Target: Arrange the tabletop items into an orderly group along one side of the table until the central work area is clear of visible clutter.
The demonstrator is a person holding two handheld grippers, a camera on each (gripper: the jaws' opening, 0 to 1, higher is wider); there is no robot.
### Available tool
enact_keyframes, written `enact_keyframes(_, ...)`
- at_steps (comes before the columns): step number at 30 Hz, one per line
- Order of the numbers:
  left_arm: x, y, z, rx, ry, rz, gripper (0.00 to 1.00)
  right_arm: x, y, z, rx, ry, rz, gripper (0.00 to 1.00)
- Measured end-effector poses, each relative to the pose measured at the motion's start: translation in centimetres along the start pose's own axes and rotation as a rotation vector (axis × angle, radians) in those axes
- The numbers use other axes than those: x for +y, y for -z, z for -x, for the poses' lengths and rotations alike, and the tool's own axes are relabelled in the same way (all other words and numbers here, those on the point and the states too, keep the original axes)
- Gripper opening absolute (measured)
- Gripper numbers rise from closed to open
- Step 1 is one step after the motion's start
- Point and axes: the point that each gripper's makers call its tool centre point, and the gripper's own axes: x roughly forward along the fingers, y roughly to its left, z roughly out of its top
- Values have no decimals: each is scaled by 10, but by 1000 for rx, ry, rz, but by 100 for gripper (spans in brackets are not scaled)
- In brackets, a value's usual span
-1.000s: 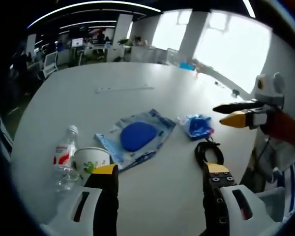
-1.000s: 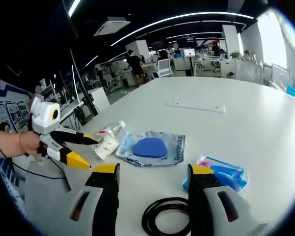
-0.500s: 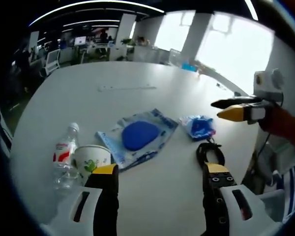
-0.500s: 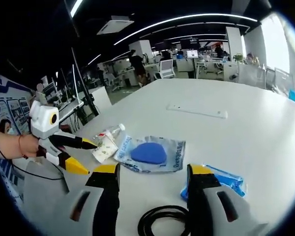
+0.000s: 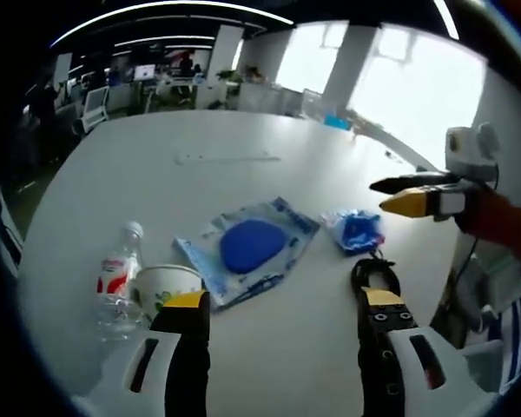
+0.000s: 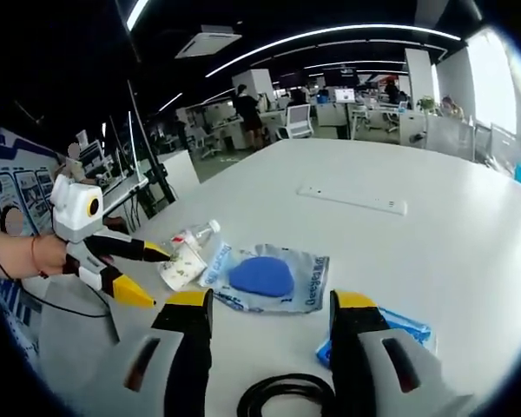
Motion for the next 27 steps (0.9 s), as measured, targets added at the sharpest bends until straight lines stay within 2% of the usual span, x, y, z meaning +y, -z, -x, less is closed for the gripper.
enact_keyframes(7, 4, -5, -2, 0, 0, -5, 65, -3, -4, -3, 3, 1, 7, 51)
enact_keyframes(19, 17, -25, -7, -20, -7, -12, 65, -8, -5, -13, 18, 5, 13, 48)
enact_keyframes(27, 23, -24, -7, -11, -17, -13, 65, -15, -13, -27, 31, -6, 25, 48)
